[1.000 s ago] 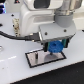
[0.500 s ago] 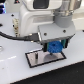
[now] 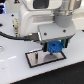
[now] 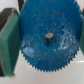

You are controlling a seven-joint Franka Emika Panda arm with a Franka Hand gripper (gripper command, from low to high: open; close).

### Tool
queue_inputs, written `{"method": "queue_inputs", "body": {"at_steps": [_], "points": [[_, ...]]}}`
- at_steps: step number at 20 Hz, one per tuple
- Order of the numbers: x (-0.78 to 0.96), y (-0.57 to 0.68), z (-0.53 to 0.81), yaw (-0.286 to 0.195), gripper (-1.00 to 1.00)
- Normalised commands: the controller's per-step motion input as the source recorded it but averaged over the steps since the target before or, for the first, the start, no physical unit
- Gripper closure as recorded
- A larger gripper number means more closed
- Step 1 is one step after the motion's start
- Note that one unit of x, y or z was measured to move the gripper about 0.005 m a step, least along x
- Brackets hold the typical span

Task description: Insert the blue gear onto the right peg, followed by the red gear

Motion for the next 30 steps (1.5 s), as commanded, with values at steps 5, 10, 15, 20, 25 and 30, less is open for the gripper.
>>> {"method": "queue_inputs", "body": {"at_steps": [5,10,15,20,25,30], "points": [[0.1,-0.14,-0.03,0.0,1.0],[0.16,-0.13,-0.1,0.0,1.0],[0.18,-0.08,-0.16,0.0,1.0],[0.17,-0.07,0.19,0.0,1.0],[0.46,-0.16,0.4,0.0,1.0],[0.21,-0.06,-0.02,0.0,1.0]]}}
